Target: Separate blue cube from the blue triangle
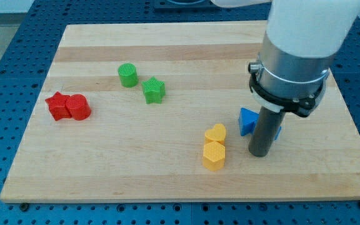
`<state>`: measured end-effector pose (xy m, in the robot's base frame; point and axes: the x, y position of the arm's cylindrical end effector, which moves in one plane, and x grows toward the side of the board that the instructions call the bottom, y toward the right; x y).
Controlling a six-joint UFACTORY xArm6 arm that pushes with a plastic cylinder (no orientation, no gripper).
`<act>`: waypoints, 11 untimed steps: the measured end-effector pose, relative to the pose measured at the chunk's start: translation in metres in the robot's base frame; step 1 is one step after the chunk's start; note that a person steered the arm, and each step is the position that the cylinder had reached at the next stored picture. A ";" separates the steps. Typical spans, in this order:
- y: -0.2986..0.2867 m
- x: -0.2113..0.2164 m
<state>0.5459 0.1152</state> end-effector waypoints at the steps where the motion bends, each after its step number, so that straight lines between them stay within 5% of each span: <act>1: 0.001 0.000; 2: 0.062 0.014; 4: 0.094 -0.103; 11: -0.012 -0.004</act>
